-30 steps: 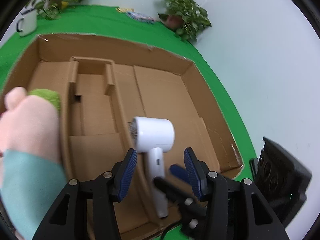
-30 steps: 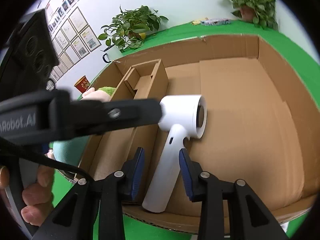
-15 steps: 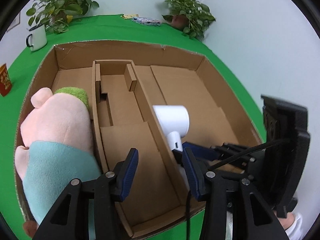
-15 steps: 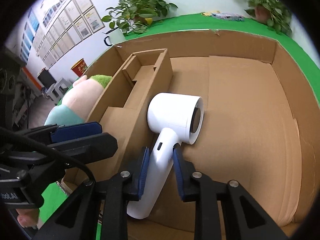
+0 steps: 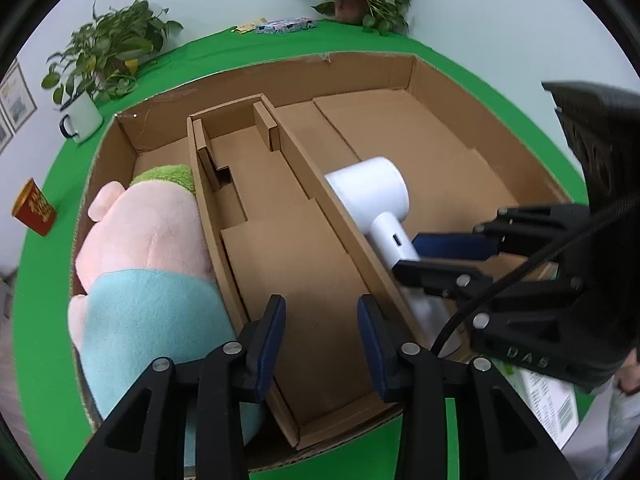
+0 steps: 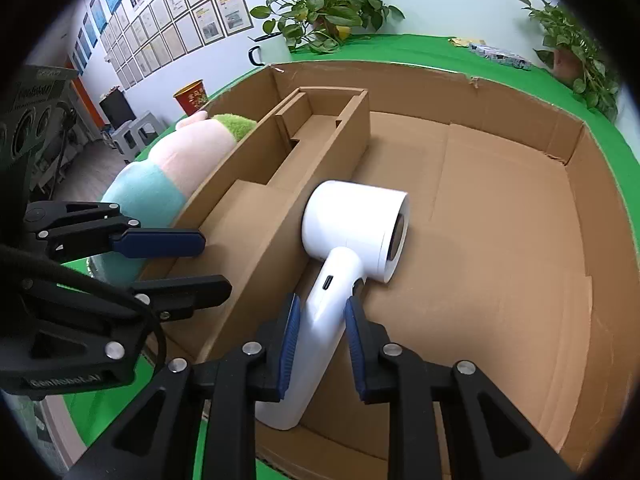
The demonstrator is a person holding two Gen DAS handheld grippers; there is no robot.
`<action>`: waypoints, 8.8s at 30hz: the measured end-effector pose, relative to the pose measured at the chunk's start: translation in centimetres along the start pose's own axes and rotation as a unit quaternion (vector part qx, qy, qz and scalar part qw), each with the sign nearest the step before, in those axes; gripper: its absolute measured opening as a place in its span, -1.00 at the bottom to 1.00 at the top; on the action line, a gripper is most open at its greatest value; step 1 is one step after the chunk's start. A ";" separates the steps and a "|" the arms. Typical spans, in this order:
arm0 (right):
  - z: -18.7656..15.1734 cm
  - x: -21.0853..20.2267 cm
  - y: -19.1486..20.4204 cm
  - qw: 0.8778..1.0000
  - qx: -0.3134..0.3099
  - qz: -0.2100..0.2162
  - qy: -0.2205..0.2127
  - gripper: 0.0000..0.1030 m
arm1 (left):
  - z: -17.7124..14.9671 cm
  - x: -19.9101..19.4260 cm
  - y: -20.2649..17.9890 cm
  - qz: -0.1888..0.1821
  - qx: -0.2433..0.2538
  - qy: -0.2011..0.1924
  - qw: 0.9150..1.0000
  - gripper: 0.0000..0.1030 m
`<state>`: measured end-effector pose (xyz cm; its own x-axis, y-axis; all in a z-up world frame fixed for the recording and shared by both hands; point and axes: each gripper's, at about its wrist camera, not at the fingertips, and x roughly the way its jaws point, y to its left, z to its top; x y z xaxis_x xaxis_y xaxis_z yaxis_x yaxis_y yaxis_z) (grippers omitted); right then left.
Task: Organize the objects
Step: 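Open the right gripper to release the hair dryer and pull back, then grasp the white-and-green medicine box with the right gripper and lift it, then carry the medicine box over the box and lower it beside the hair dryer, then open the right gripper to release the medicine box and pull back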
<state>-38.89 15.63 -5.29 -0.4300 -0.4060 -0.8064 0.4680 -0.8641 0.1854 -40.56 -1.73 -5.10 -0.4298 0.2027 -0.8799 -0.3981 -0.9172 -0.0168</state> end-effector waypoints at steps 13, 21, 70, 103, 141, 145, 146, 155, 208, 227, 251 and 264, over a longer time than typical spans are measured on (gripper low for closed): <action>0.6 1.0 0.0 0.999 0.050 -0.005 0.006 0.03 | -1.0 -1.0 0.3 0.022 0.024 0.007 0.999 -0.51; 0.0 1.3 0.2 0.997 0.071 0.006 0.004 -0.43 | -1.4 -1.5 1.1 0.017 0.009 -0.002 1.000 -0.52; -18.3 -9.7 7.9 0.977 0.080 -0.166 -0.104 0.23 | -12.8 -4.9 -6.3 -0.159 -0.155 -0.102 0.970 0.78; -18.5 -7.7 10.6 0.995 0.064 -0.074 -0.038 0.54 | -14.1 0.0 -8.1 -0.286 -0.179 -0.048 0.940 0.50; -17.1 -9.4 10.8 0.986 0.094 -0.060 -0.126 0.21 | -12.3 -6.2 -7.8 -0.233 -0.137 -0.114 0.956 -0.13; -16.1 -10.0 10.7 0.983 0.089 -0.066 -0.144 0.20 | -10.9 -7.6 -7.8 -0.228 -0.127 -0.130 0.957 -0.14; -15.8 -10.2 10.7 0.982 0.087 -0.066 -0.151 0.19 | -10.4 -7.8 -8.0 -0.227 -0.124 -0.134 0.957 -0.14; -12.6 -13.0 9.9 0.973 0.056 -0.098 -0.200 0.19 | -6.6 -13.0 -8.4 -0.229 -0.091 -0.189 0.951 -0.15; -2.3 -1.3 -5.0 0.986 0.156 -0.007 -0.064 0.19 | 11.9 6.3 -3.5 -0.188 -0.113 -0.024 0.975 -0.16; -2.0 -0.1 -4.1 0.986 0.159 -0.034 -0.037 0.20 | 10.7 0.5 -1.5 -0.133 -0.109 -0.091 0.981 -0.02; -1.6 1.2 -1.6 0.993 0.085 -0.081 -0.015 0.37 | 0.0 -5.7 0.1 -0.095 -0.139 -0.147 0.975 -0.01; -2.4 -0.5 -0.9 0.996 0.046 -0.078 -0.023 0.56 | -1.1 -6.7 -1.7 -0.041 -0.117 -0.173 0.977 0.18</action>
<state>-37.21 17.32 -6.35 -0.5274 -0.2762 -0.8035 0.3217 -0.9402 0.1120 -36.11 -1.94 0.28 -0.6691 0.3447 -0.6584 -0.2635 -0.9384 -0.2235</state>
